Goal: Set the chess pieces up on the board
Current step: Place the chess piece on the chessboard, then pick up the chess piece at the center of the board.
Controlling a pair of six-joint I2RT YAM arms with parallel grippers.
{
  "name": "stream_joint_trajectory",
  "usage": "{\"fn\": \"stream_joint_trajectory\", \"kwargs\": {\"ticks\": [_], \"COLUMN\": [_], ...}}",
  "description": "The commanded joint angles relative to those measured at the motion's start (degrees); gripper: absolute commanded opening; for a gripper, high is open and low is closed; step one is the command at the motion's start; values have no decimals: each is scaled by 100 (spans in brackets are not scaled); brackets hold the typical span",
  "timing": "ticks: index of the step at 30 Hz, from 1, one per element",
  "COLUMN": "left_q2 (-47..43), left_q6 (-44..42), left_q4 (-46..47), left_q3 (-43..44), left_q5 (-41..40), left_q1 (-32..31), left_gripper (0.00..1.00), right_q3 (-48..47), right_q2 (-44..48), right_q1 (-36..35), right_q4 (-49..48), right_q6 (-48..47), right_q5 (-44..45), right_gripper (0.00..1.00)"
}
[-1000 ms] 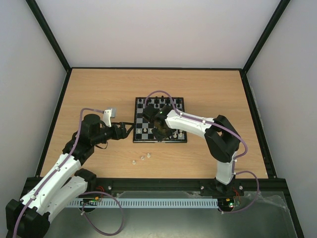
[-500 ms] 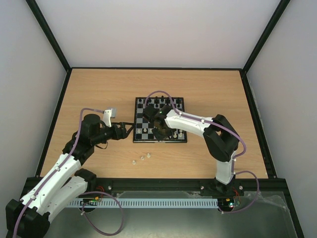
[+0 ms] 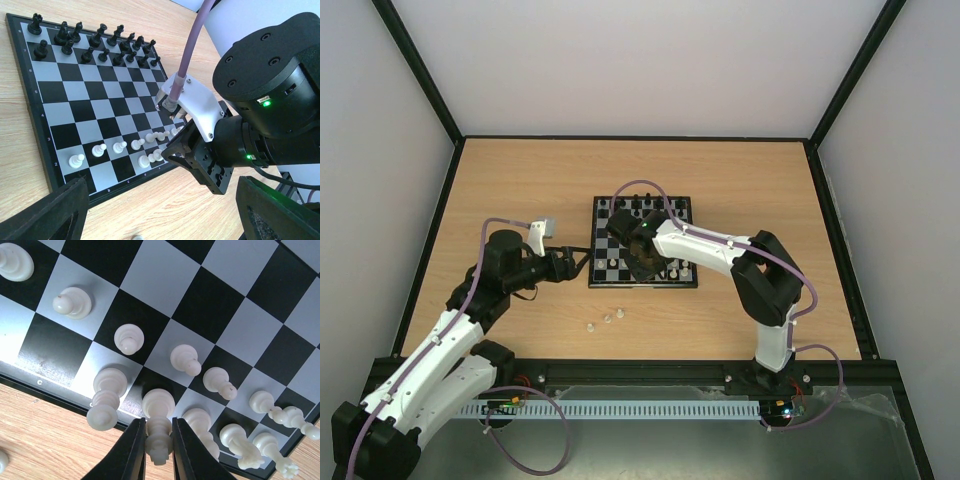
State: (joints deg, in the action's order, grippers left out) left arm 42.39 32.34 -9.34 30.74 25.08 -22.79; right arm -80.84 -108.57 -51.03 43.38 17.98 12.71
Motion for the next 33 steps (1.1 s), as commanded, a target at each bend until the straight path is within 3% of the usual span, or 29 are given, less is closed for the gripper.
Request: {"fn": "stream_joint_trajectory", "kwargs": {"ticks": [1,10,18,29,32,33], "left_q2": [-24,-32,-23,29,38,39], "left_q6": [-45,-44,-35,20,31,30], "left_q4": [152,154,146,59,-5,-47], "left_q3": [-87,-86,-83,26,89,114], "left_q5": [76,74,53,-74,-141,-184], "left_q1": [64,64,73,68,69,68], "left_gripper": [83,84,84,87,91,97], "right_q3": [-115,-39,-29,519,826,933], "right_q2": [-92,-121,85,1317,1730,1880], "right_q1": [20,27,41,9,-254,-396], "right_q4": [94,41,47,77,-160,-258], "right_q6": [-74,-73,-32,189,252,288], "right_q5": [52,39,48,43,-145,-184], "right_gripper": [15,18,30,34,35,36]}}
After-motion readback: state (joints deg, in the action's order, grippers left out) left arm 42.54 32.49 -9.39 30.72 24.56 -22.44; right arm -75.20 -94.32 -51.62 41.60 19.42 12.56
